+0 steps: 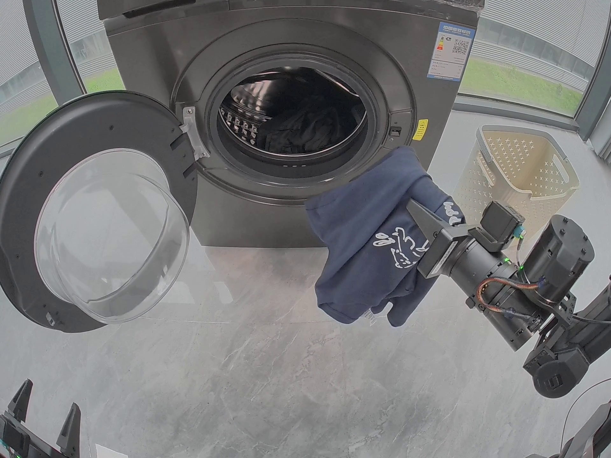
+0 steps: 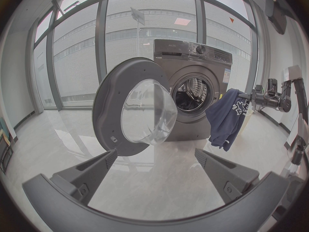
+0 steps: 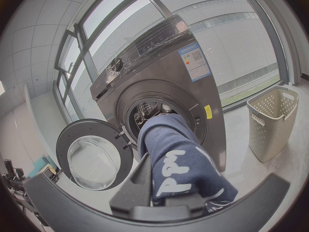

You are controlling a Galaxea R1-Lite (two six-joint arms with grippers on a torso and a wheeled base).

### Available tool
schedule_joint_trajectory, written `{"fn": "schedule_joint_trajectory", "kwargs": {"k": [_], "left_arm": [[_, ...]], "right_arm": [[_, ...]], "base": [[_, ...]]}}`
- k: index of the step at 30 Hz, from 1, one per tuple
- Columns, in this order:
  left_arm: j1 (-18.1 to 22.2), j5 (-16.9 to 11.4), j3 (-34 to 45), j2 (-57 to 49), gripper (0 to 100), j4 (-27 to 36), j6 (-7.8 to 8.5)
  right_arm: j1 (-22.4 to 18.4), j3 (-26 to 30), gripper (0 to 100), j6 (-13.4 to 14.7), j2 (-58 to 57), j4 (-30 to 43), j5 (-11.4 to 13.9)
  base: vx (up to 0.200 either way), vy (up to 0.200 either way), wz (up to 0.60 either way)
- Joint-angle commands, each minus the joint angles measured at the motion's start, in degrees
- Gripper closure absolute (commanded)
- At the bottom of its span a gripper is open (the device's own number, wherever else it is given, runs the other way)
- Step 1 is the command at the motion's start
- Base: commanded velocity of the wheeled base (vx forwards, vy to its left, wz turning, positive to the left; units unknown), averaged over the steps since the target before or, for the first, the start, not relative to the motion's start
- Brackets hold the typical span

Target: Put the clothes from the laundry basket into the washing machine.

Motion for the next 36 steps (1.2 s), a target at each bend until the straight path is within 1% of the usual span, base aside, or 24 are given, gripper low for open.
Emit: {"fn": "schedule_joint_trajectory", "kwargs": {"k": [1, 5, 23, 27, 29, 30, 31, 33, 36], "left_arm": [[0.10, 0.00, 1.01, -0.77, 0, 0.00, 0.25], [0.10, 0.00, 1.01, -0.77, 0, 0.00, 0.25], [0.10, 0.00, 1.01, -0.77, 0, 0.00, 0.25], [0.10, 0.00, 1.01, -0.77, 0, 0.00, 0.25], [0.10, 0.00, 1.01, -0.77, 0, 0.00, 0.25], [0.10, 0.00, 1.01, -0.77, 0, 0.00, 0.25], [0.10, 0.00, 1.01, -0.77, 0, 0.00, 0.25], [0.10, 0.00, 1.01, -0.77, 0, 0.00, 0.25], [0.10, 0.00, 1.01, -0.77, 0, 0.00, 0.43]], "right_arm": [[0.02, 0.04, 100, 0.01, 0.11, -0.01, 0.07], [0.02, -0.66, 100, 0.01, 0.38, -0.10, 0.25], [-0.42, 0.22, 100, 0.62, 0.02, -0.10, -0.02], [-0.77, 1.80, 100, 0.62, -0.15, -0.28, 0.25], [-0.68, 2.94, 100, 0.71, -0.42, -0.98, 0.25], [-0.68, 4.08, 100, 0.89, -0.50, -2.48, 0.51], [-0.68, 4.08, 100, 0.89, -0.50, -2.48, 0.51], [0.11, 6.90, 100, 2.12, -0.59, -3.62, 1.04], [1.87, 7.77, 100, 2.38, -0.50, -3.62, 1.83]], "base": [[0.000, 0.000, 0.00], [0.000, 0.000, 0.00], [0.000, 0.000, 0.00], [0.000, 0.000, 0.00], [0.000, 0.000, 0.00], [0.000, 0.000, 0.00], [0.000, 0.000, 0.00], [0.000, 0.000, 0.00], [0.000, 0.000, 0.00]]}}
